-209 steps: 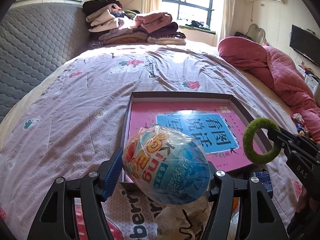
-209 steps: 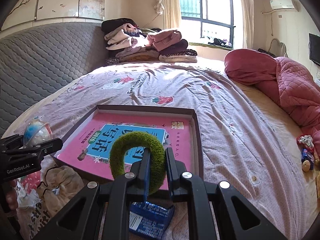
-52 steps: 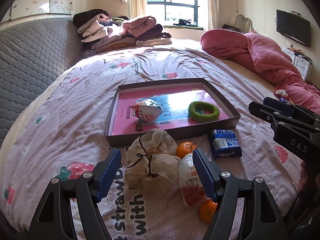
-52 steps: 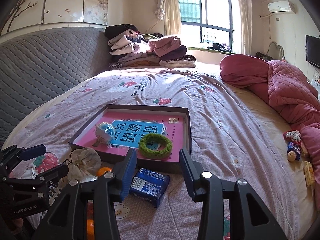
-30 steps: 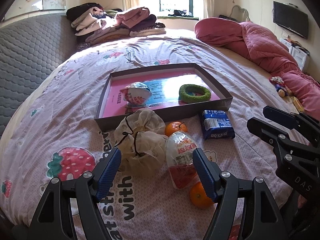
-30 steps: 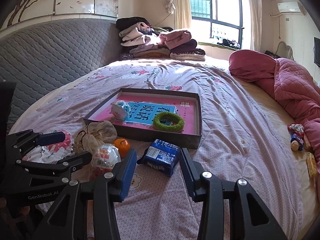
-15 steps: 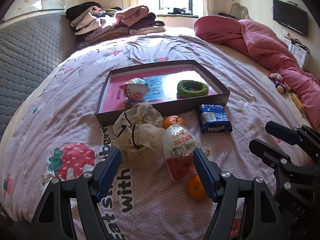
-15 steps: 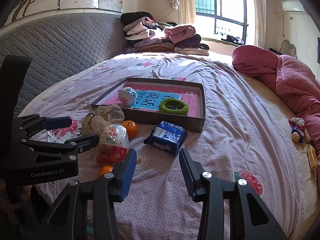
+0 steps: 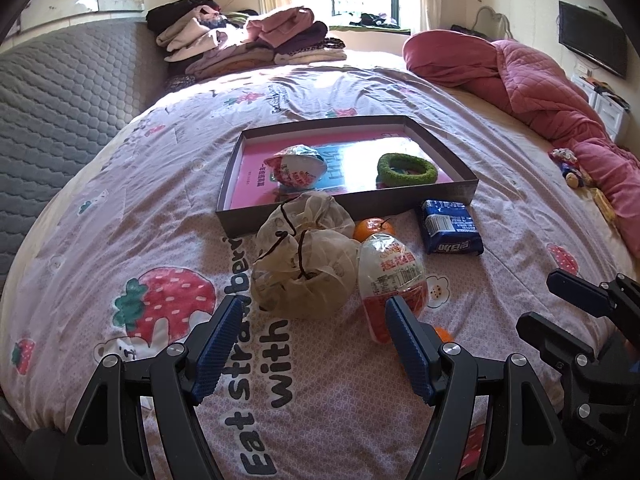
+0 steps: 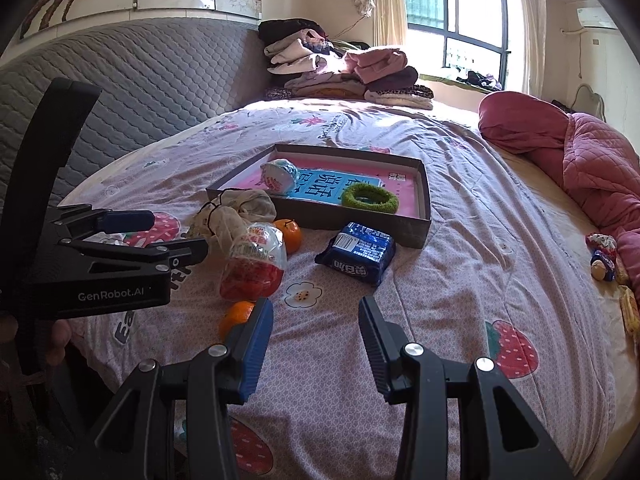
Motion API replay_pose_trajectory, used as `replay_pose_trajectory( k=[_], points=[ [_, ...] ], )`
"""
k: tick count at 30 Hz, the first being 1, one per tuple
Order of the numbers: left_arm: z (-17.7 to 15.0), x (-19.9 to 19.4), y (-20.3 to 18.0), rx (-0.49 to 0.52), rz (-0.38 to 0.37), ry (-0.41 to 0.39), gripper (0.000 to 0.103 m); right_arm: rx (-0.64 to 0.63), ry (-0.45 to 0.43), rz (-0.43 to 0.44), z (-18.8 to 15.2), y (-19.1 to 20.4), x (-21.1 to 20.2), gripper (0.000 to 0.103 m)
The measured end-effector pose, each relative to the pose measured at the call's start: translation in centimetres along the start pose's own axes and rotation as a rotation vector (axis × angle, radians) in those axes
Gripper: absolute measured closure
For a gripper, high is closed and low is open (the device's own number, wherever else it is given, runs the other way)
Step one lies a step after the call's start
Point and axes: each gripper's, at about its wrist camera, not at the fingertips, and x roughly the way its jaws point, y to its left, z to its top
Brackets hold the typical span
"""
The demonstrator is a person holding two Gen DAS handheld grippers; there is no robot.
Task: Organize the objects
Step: 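Grasp the white mesh bag with the left tool while the right tool approaches a mandarin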
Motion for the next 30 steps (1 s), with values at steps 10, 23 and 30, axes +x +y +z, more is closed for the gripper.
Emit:
replay_pose_trajectory(
  k=[10, 23, 30],
  points=[
    [-0.5, -0.3, 1.3, -0.024, 0.008, 0.0, 0.028, -0.026, 0.014, 0.029, -0.4, 1.7, 0.1, 0.059],
    [-0.7, -0.1, 2.2, -0.042, 0.014, 0.003, 0.028, -0.046, 0.034, 0.06, -0.9, 3.0, 0.8, 0.052],
    [-0.8, 0.2, 2.4, -0.048, 0.01, 0.009, 0.028, -0.052, 0.041, 0.062, -1.1, 3.3, 1.2, 0.051]
  ],
)
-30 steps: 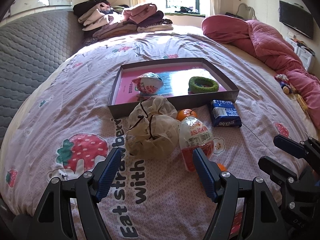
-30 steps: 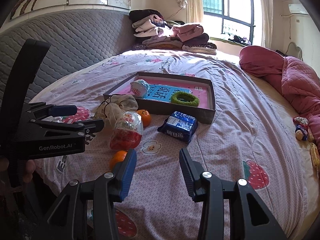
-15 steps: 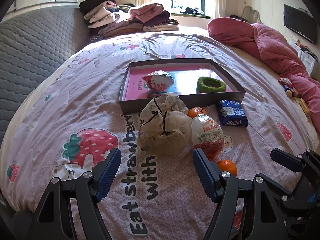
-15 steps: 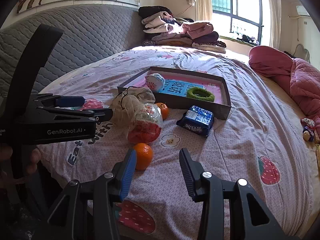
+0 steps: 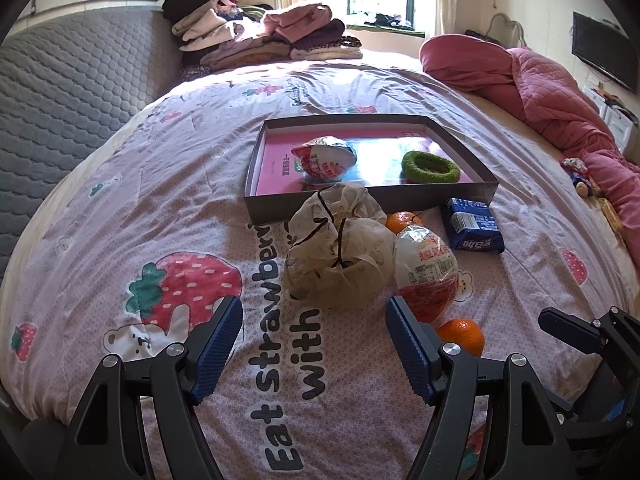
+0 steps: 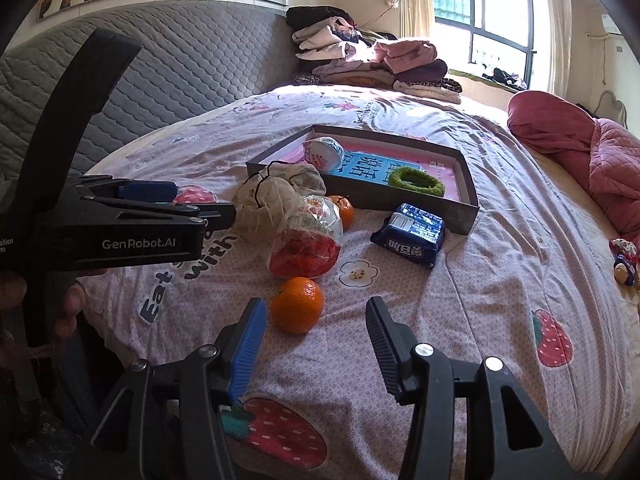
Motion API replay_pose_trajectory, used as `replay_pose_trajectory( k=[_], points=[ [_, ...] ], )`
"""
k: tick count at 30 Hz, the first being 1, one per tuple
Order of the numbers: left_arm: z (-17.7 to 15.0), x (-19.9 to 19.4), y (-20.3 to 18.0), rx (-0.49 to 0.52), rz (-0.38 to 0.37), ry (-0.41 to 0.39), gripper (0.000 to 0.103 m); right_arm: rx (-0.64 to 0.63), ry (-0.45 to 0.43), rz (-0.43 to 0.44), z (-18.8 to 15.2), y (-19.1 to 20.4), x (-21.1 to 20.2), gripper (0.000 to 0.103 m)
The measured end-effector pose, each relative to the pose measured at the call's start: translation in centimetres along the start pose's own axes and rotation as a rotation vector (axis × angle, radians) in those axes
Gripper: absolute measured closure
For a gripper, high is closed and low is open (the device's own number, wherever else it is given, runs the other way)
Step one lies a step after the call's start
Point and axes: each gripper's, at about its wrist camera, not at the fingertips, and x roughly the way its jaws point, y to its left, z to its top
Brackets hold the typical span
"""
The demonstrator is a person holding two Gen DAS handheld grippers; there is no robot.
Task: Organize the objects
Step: 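Grasp the white mesh bag with the left tool while the right tool approaches a mandarin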
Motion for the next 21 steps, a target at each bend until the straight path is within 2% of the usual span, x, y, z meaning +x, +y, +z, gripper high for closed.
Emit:
replay_pose_trajectory(
  k=[7, 21],
  points=[
    [-0.1, 0.1, 0.3, -0.002, -0.004, -0.002, 0.028, -0.012, 0.009, 0.009, -0.3, 0.5, 0.2, 0.048],
    [-0.3, 0.9, 1.8, -0.043, -0.012, 0.007, 0.028, -0.011, 0.03, 0.009, -0.4, 0.7, 1.1, 0.048]
  ],
)
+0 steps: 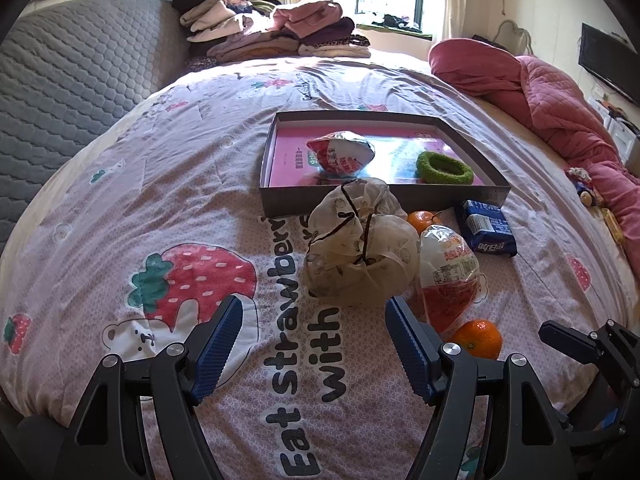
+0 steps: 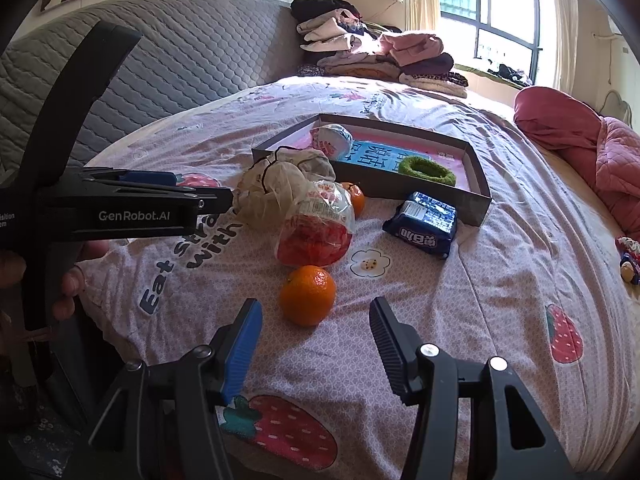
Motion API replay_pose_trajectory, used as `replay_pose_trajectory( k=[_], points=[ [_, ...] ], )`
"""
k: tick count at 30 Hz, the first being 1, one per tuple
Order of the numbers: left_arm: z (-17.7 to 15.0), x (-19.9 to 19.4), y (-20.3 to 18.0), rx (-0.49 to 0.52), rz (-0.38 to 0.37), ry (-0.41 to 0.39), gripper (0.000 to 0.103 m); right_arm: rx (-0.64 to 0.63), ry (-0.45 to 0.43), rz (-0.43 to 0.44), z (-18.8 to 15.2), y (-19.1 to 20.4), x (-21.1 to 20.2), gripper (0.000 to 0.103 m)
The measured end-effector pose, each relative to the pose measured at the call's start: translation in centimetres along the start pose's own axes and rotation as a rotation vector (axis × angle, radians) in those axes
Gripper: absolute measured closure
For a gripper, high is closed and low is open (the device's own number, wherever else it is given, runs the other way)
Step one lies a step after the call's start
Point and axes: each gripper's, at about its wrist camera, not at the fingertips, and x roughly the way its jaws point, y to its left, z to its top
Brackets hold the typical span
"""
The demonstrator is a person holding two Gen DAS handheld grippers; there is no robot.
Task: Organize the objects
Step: 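Grasp the white mesh bag with the left tool while the right tool approaches a mandarin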
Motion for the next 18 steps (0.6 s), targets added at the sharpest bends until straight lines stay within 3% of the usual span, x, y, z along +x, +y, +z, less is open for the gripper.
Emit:
replay_pose_trajectory(
  k=[18],
  points=[
    [1.4, 3.1, 1.6, -0.043, -0.021, -0.002, 0.028, 0.003, 0.012, 0.0, 0.3, 0.1, 1.5, 0.047]
  ],
)
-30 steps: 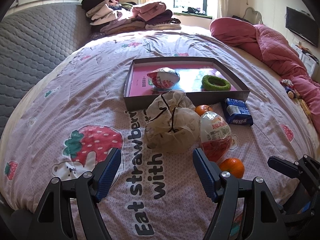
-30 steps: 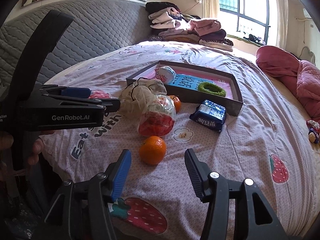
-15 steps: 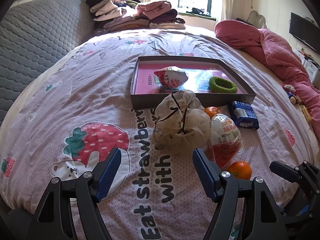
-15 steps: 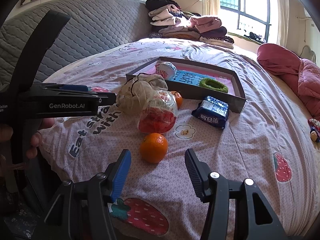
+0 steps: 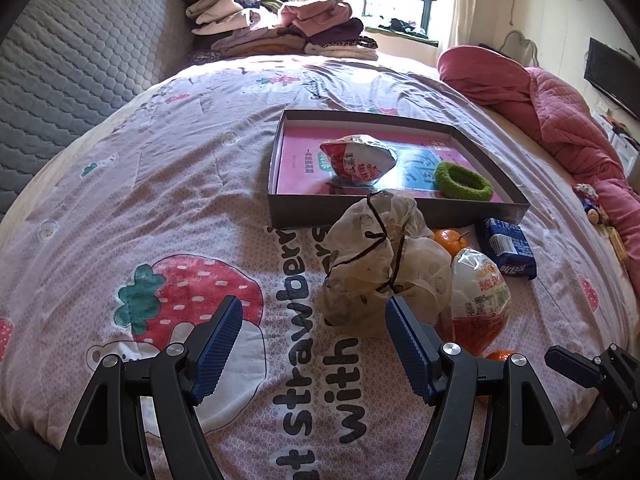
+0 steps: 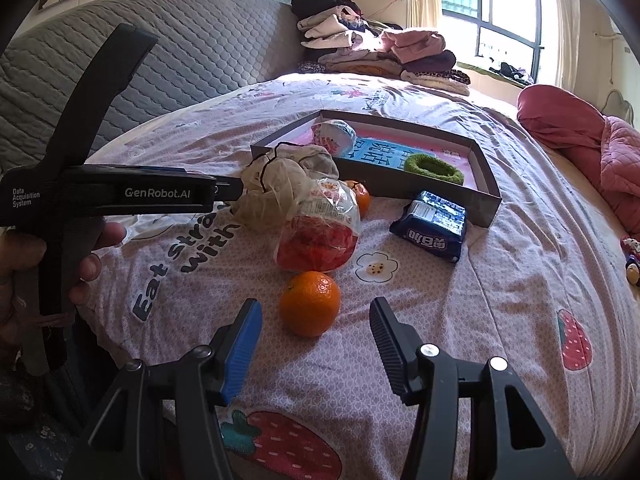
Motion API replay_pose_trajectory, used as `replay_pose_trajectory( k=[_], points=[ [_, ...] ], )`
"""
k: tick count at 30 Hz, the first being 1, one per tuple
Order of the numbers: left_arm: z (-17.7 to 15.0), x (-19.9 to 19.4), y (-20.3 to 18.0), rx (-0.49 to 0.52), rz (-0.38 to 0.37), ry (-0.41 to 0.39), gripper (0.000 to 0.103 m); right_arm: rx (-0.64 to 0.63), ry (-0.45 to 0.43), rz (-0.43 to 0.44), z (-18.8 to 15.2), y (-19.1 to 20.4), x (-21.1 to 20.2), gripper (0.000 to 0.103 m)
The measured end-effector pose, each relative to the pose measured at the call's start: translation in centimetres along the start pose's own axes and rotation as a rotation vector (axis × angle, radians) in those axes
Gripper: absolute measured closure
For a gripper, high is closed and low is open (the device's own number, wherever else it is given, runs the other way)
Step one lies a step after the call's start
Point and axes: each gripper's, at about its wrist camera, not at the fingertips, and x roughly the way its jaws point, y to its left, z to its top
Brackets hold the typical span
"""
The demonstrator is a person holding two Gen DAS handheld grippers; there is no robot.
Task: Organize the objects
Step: 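Grasp the white mesh bag with the left tool while the right tool approaches a mandarin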
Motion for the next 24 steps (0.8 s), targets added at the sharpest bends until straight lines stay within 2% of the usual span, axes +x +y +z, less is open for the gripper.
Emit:
replay_pose_trajectory(
  k=[15, 20, 23, 24],
  points=[
    [1.2, 2.9, -1.0, 0.024, -0.059, 0.02, 0.028, 0.017, 0.044, -0.021, 0.3, -0.2, 2.7, 0.047],
    [1.5, 3.7, -0.7, 0.005, -0.086, 0.031, 0.028, 0.023, 0.057, -0.02, 0.3, -0.3, 3.4, 0.047],
    [1.6, 4.0, -0.4, -0.007, -0.103, 0.036, 0.033, 0.028, 0.056, -0.015, 0.3, -0.3, 3.6, 0.047],
    [1.6, 4.2, -0.4, -0.009, -0.11, 0.039, 0.038, 0.028, 0.053, -0.012, 0.3, -0.4, 3.7, 0.047]
  ],
)
